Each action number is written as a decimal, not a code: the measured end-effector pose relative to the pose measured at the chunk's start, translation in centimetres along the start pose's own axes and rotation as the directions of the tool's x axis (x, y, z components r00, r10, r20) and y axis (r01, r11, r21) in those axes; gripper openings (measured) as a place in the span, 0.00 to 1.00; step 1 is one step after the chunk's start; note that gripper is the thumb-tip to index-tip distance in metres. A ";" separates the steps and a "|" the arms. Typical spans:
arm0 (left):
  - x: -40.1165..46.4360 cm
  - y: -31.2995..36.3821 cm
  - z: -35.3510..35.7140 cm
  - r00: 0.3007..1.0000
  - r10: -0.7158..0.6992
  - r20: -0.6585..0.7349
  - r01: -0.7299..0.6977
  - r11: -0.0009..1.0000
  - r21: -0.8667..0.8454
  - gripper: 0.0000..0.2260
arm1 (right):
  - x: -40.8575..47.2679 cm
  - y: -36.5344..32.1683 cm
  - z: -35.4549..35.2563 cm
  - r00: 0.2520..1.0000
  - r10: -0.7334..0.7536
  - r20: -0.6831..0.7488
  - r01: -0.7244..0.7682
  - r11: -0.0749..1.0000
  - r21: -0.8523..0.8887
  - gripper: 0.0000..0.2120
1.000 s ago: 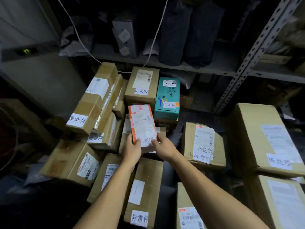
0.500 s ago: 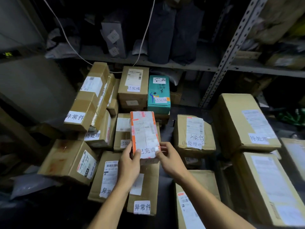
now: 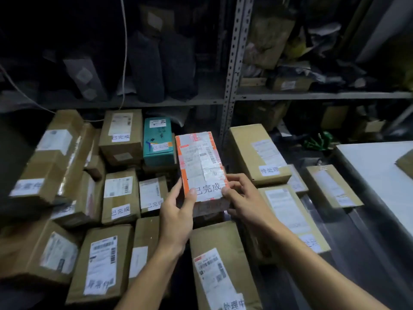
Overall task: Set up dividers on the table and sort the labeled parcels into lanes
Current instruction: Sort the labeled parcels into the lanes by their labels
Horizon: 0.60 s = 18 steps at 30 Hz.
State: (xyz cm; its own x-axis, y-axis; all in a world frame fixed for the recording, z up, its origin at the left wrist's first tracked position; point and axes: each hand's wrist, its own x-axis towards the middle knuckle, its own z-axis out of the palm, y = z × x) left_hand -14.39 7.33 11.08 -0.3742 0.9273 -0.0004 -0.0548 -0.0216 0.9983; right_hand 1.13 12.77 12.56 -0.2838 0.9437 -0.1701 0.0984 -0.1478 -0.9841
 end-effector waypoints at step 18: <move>-2.4 3.4 31.2 0.978 -0.044 0.202 0.057 0.997 -0.058 0.13 | -3.5 -1.8 -31.4 0.977 0.003 -0.212 0.032 0.987 0.160 0.12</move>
State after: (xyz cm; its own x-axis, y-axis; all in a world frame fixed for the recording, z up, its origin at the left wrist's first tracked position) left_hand 15.20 16.68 16.32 -0.1769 0.9837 -0.0327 -0.1296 0.0096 0.9915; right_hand 31.87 19.04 16.49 -0.0748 0.9846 -0.1582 -0.0646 -0.1631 -0.9845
